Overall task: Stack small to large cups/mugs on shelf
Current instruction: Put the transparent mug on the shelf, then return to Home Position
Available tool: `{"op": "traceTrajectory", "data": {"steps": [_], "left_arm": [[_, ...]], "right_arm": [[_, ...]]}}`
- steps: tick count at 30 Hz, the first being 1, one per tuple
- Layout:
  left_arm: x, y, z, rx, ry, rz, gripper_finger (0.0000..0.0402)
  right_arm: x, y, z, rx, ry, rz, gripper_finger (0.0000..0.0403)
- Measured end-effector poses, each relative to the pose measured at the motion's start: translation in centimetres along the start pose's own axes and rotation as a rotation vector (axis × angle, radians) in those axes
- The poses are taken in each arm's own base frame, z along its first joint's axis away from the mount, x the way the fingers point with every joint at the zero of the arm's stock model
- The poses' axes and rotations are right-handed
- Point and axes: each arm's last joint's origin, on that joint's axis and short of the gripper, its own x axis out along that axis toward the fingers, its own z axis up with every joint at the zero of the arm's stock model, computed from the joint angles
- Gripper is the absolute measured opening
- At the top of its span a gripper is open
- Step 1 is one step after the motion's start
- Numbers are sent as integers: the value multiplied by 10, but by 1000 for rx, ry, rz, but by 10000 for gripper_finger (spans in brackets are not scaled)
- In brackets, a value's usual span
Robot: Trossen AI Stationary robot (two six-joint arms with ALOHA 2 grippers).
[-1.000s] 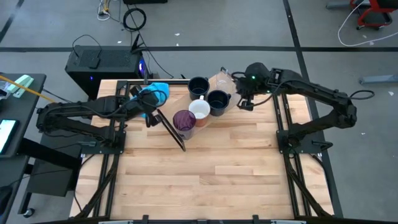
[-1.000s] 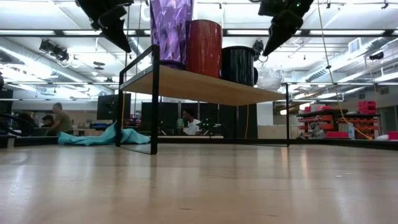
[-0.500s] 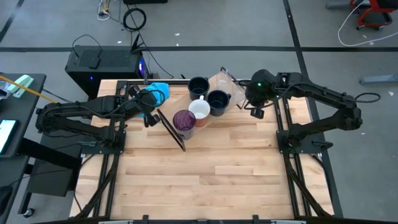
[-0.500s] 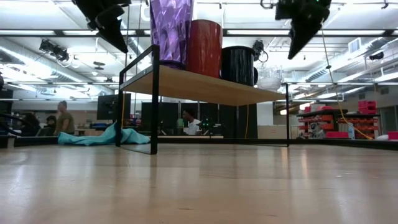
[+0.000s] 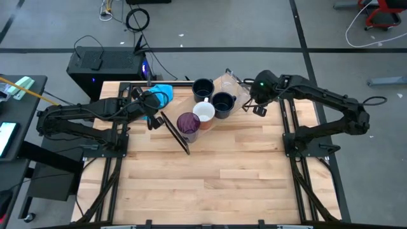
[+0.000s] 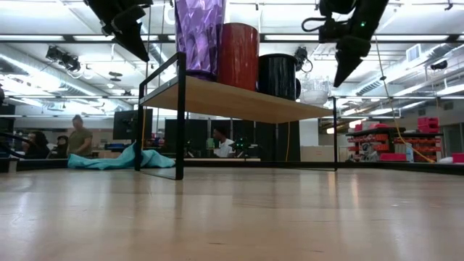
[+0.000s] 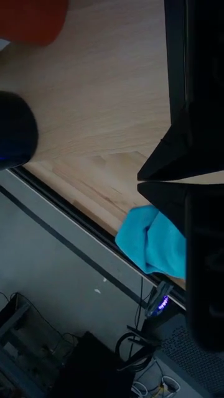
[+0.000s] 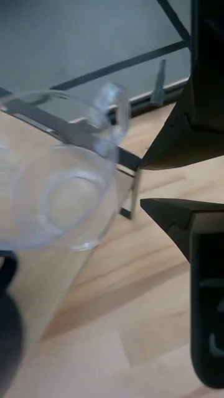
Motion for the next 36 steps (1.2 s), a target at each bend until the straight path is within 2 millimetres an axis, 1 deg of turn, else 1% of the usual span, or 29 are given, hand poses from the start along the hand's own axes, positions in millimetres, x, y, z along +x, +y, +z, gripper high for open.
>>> {"op": "traceTrajectory", "data": {"steps": [8,13,16,20,23,25,31,34,36], "left_arm": [[0,0,0,0,0,0,12],[0,0,0,0,0,0,20],[0,0,0,0,0,0,24],[-1,-1,-2,14,14,-23,19],[-7,-5,-4,34,6,-56,13],[-14,-6,-5,28,-17,-82,10],[-29,-11,-8,-3,-71,-109,17],[-29,-18,-13,-15,-95,-121,23],[-25,-25,-22,-6,-109,-139,22]], "right_arm": [[0,-4,8,12,-78,-36,90],[0,-5,7,12,-66,-91,86],[0,-5,7,11,-57,-92,86],[-3,-3,1,3,-19,-67,87],[-10,0,-6,23,-22,-14,86],[-18,2,-10,40,-51,50,87],[-41,11,-15,101,-227,293,85],[-46,19,-16,102,-341,366,84],[-48,25,-21,100,-405,398,84]]}}
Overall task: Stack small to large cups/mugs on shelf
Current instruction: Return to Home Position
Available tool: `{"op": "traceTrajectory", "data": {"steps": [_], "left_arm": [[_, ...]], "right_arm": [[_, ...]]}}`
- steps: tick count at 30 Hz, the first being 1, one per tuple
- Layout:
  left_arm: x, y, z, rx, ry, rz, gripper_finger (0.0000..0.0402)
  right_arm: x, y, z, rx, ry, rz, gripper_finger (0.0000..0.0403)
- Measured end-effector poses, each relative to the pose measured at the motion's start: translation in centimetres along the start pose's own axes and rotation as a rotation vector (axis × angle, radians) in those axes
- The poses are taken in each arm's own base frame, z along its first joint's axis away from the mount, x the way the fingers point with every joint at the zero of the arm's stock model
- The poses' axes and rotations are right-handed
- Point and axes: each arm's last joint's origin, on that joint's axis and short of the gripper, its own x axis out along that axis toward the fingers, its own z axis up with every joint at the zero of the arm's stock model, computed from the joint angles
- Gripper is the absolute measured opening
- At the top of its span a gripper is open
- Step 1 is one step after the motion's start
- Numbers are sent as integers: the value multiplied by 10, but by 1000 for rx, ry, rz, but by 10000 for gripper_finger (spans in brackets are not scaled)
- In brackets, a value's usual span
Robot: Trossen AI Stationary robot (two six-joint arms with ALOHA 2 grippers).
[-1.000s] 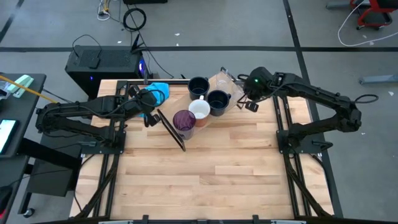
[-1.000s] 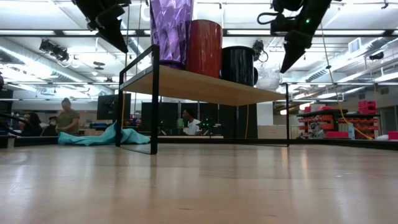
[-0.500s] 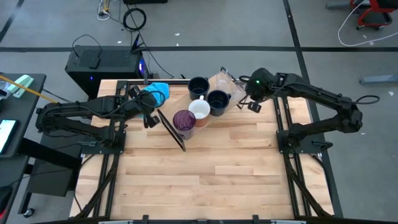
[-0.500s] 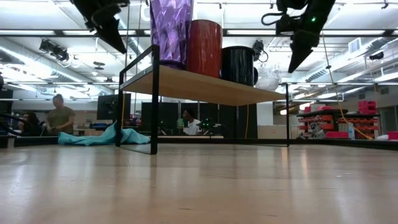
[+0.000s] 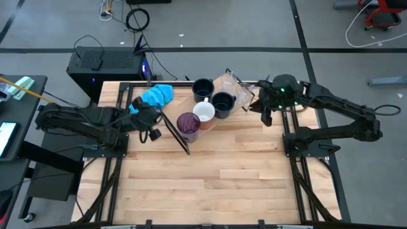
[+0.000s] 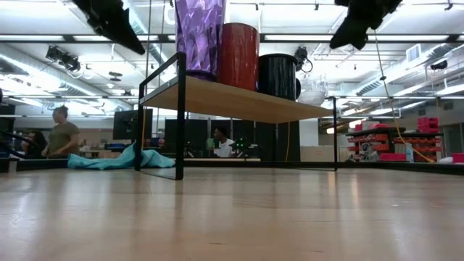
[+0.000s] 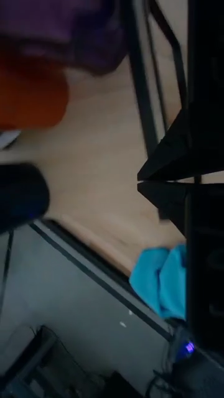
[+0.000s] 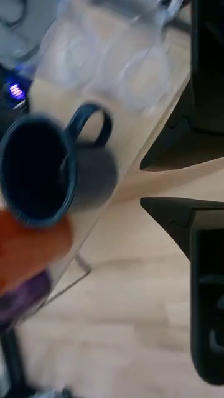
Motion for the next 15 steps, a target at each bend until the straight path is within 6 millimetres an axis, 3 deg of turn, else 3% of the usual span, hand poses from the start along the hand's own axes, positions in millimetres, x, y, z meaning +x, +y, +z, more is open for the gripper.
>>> {"op": "traceTrajectory", "data": {"steps": [5,15], "left_arm": [[2,-12,-25,9,-37,-70,10],[-9,-14,-50,-77,-216,-219,20]], "right_arm": [[-4,15,-21,20,-144,77,84],[5,28,-54,23,-477,205,84]]}}
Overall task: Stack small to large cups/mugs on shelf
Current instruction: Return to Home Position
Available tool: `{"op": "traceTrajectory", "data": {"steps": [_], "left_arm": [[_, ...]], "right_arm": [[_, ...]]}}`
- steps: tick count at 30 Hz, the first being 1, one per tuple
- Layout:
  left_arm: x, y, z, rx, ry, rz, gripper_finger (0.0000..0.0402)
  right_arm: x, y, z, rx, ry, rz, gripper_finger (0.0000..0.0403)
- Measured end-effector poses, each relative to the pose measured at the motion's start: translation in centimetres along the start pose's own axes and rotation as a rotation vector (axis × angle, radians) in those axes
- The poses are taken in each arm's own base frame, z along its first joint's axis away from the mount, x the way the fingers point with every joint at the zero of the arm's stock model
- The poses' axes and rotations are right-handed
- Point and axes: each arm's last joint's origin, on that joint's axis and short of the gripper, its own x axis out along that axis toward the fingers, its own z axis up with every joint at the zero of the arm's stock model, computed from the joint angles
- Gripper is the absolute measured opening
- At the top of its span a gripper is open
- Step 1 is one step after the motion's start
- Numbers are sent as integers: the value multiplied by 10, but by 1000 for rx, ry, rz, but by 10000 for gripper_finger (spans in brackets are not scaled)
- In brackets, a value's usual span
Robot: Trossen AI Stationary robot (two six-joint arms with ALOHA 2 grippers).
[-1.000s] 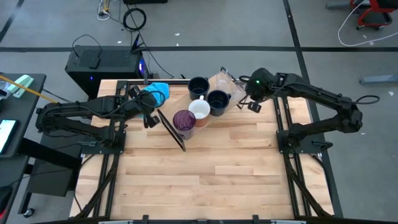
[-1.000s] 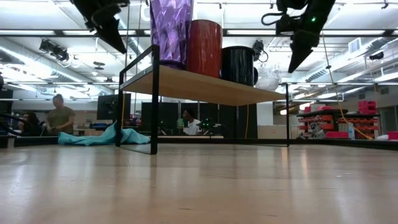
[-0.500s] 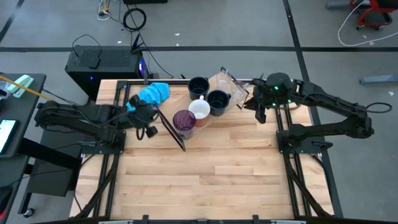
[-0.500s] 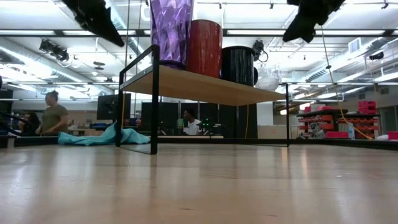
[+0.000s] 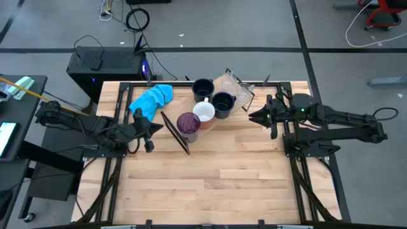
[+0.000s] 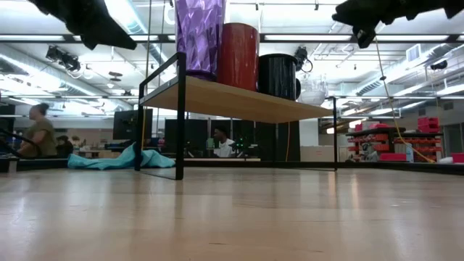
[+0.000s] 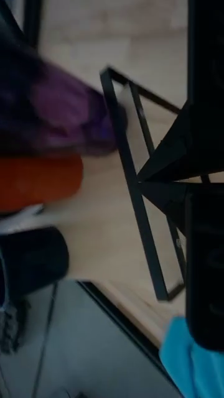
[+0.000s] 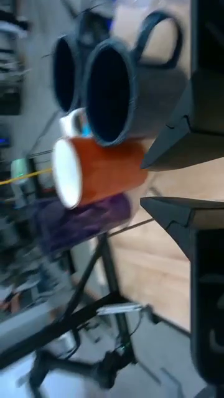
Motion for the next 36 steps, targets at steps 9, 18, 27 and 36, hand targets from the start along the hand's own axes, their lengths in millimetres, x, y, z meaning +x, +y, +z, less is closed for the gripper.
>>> {"op": "traceTrajectory", "data": {"steps": [9,18,27,36], "left_arm": [[-8,8,-26,-115,-210,-209,10],[-15,17,-45,-164,-314,-312,6],[-6,18,-75,-199,-407,-367,3],[9,19,-110,-266,-408,-334,6]], "right_arm": [[2,-5,-43,-103,-286,70,76],[-18,-10,-77,-110,-382,78,44],[-24,-12,-106,-158,-442,160,10],[-23,-13,-108,-182,-434,142,20]]}}
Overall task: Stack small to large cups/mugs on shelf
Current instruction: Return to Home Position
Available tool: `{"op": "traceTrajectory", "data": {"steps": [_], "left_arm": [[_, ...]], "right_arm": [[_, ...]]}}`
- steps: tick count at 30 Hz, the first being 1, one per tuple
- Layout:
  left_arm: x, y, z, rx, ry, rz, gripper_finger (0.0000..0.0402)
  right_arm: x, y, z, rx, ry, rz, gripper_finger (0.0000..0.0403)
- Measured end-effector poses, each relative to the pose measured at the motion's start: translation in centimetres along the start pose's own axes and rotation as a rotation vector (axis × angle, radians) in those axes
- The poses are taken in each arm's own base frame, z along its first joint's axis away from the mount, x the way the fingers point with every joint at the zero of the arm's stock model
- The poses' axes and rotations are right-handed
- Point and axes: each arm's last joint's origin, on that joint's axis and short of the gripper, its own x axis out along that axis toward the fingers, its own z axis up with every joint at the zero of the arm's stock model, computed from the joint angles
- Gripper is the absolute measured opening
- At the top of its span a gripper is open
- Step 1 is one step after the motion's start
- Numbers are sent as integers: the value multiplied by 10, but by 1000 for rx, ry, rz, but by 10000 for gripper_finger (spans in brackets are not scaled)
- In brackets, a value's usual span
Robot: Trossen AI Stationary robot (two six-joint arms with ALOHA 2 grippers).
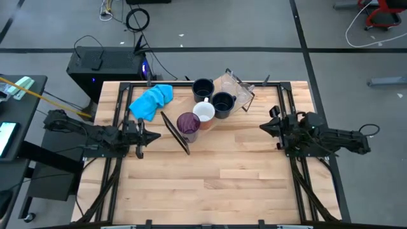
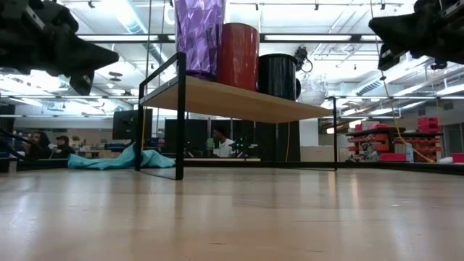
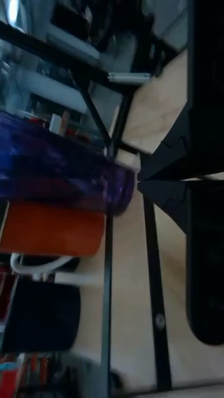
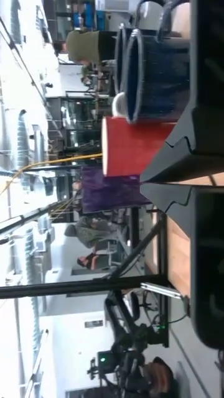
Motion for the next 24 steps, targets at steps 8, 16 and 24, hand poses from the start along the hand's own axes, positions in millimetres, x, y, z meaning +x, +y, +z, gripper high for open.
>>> {"op": "traceTrajectory", "data": {"steps": [8,16,24], "left_arm": [[-2,-6,-1,3,31,-119,27],[-2,-6,-1,-37,34,-119,14],[-2,-6,-2,-71,37,-117,22]], "right_arm": [[-1,-1,-15,35,154,-9,37],[-1,-1,-20,46,204,-14,38],[-1,-1,-20,46,204,-14,39]]}}
